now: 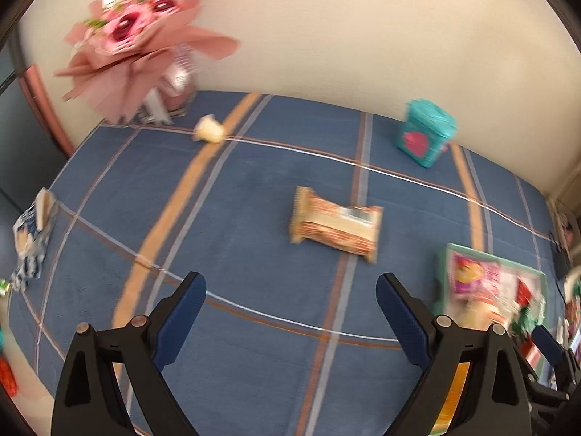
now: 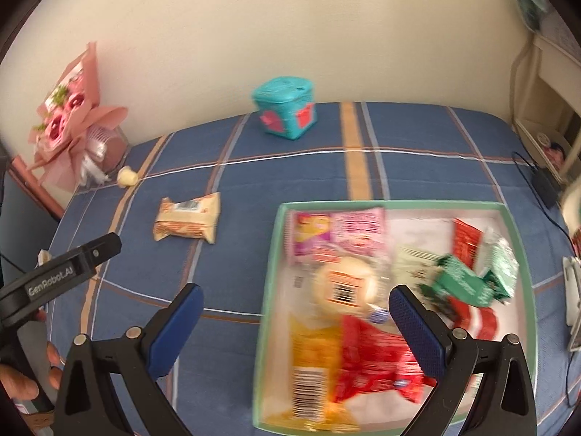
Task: Organize snacks
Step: 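Withdraw both tools from the tray toward the cream wafer pack and pudding cup, then grasp the yellow pudding cup with the left tool while the right tool grasps the cream wafer pack, then carry the pudding cup and wafer pack over the tray and open both tools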
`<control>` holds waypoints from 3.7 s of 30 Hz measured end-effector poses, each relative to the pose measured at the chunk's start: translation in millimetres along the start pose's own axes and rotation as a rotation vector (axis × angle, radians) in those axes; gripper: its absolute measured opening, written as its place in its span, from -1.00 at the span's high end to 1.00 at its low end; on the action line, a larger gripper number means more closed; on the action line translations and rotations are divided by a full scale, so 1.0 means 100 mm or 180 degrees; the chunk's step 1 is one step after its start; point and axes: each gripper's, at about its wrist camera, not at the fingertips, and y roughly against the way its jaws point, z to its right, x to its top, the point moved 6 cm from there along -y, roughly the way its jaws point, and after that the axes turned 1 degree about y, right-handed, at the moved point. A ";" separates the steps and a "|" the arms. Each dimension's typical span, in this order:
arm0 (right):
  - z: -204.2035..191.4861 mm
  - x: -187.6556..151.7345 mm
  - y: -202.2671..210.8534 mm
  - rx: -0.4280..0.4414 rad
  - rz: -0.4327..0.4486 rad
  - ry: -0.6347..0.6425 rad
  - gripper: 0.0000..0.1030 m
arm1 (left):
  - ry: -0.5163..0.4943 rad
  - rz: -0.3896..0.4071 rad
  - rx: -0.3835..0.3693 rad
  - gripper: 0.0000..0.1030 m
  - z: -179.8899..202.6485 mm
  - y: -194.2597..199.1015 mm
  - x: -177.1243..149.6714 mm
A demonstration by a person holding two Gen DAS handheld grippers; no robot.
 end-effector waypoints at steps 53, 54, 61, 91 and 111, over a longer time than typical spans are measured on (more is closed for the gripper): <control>-1.42 0.66 -1.68 0.0223 -0.0695 0.0047 -0.53 | -0.0461 -0.0166 -0.0173 -0.79 -1.17 -1.27 1.34; -1.42 0.71 -1.69 0.0245 -0.0696 0.0031 -0.53 | -0.0455 -0.0157 -0.0190 -0.76 -1.16 -1.30 1.38; -1.48 1.00 -1.79 0.0292 -0.0666 0.0108 -0.53 | -0.0719 -0.0105 -0.0039 -0.73 -1.06 -1.57 1.60; -1.45 0.94 -1.49 0.0316 -0.0660 0.0352 -0.52 | -0.0726 -0.0151 -0.0081 0.26 -0.99 -1.48 1.26; -0.71 0.09 -0.07 0.0116 -0.0332 0.0231 -0.52 | -0.0378 0.0072 -0.0837 0.26 -0.06 0.22 0.17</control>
